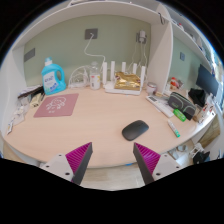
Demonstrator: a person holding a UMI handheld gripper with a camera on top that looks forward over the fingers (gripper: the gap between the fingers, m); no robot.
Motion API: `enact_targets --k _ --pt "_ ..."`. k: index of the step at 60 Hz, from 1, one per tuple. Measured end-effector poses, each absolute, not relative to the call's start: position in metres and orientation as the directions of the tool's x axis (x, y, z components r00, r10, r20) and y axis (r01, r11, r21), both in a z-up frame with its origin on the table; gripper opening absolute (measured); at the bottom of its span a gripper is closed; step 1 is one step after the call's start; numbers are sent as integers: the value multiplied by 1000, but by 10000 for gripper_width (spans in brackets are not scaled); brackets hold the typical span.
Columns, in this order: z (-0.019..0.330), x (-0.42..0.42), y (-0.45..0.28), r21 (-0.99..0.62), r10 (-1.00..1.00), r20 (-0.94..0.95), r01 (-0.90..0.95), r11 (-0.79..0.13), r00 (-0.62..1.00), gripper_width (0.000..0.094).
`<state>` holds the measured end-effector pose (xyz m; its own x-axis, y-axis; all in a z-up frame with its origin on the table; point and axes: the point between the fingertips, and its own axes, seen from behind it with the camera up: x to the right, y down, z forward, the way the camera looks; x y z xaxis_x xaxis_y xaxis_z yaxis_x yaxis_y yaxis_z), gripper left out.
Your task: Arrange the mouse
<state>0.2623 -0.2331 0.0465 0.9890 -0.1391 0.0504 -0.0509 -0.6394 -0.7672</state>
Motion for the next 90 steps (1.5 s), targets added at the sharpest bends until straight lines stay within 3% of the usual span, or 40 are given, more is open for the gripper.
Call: enact_targets --k 13,33,37,49,65,70,78,86,90 --pt "3 325 -182 -765 -192 -49 -160 -624 980 850" --pt "-1 329 -107 -767 -159 -109 -185 -614 981 837" --pt "-5 329 -97 -769 -151 -88 -163 -618 985 783" --pt "-15 329 -80 -764 -158 36 -75 -641 987 483" --pt "-11 336 -80 -747 -204 75 -80 -659 976 353" --pt "21 346 -77 -774 -246 122 -62 -630 962 341" --pt "129 332 -53 -868 -304 130 -40 -495 944 341" --pt "244 261 -12 -945 -268 87 -5 -326 960 341" --pt "270 208 10 -957 -203 85 23 -290 976 341"
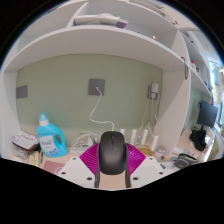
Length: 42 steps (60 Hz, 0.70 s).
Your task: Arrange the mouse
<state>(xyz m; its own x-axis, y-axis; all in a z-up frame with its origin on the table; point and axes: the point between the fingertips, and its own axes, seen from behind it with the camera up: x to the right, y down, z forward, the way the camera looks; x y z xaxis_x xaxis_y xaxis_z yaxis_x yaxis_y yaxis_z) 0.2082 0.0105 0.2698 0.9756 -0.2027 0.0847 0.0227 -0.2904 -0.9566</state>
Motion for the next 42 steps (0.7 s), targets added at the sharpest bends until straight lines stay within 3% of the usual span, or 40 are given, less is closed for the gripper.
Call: enact_targets --k 3,7,18,27,34,39,41,42 --pt "269 163 28 -957 -141 65 22 -290 988 339" --pt "244 105 50 -944 -59 59 37 -328 997 338" --pt "90 -3 82 -835 83 24 65 -547 996 338" --pt "13 -22 87 -769 87 23 74 -635 996 343" --pt "-14 -23 82 -737 65 33 68 -673 997 413" --pt "-14 -25 79 -739 62 18 55 -671 998 478" --pt "-13 -25 76 -730 58 15 50 -681 998 545" --pt "-12 -26 73 -726 59 11 49 -686 998 632"
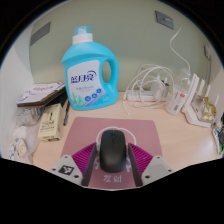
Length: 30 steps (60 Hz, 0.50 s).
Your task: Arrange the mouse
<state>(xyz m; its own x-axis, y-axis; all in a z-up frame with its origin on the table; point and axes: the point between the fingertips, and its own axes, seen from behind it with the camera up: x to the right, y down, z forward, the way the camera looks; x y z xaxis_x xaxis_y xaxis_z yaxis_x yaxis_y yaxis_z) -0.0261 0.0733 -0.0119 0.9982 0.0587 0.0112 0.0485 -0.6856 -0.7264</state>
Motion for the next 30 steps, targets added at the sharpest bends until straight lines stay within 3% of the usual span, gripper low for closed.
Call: enact_targets --k 2,3,5,9,30 --pt "-7 -27 69 -722 59 10 48 -690 998 846" --pt "-3 -27 67 -723 59 11 48 -689 998 862" --pt "6 -26 63 -730 55 21 53 -682 998 816" --pt "28 -24 52 -747 49 59 77 -660 997 863" --pt "160 -45 -77 -837 -21 123 93 -539 992 852"
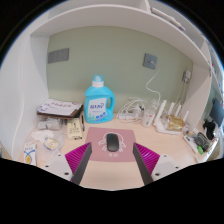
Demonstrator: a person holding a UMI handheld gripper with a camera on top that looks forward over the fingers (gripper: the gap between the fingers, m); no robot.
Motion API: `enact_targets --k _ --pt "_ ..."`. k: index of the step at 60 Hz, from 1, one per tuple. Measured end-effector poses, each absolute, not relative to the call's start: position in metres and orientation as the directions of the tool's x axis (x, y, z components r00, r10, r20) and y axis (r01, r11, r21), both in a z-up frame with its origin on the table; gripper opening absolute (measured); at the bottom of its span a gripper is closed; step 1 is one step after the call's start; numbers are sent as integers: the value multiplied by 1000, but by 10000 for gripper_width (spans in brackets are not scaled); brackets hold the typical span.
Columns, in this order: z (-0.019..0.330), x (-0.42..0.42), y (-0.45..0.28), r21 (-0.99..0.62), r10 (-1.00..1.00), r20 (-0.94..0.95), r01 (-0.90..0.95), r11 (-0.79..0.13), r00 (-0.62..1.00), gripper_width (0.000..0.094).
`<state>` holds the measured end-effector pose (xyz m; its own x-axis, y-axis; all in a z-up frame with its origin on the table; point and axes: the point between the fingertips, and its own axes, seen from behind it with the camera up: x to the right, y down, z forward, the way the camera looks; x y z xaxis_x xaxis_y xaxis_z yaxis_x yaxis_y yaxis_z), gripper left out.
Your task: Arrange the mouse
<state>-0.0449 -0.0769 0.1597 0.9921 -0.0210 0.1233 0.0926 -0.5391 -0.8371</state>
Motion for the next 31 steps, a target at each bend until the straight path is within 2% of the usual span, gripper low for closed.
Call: enact_targets --k 14,31 --pt "194 -58 -167 -845 -39 137 96 -526 990 849" --pt "194 -59 -206 -843 -50 137 90 -531 989 846"
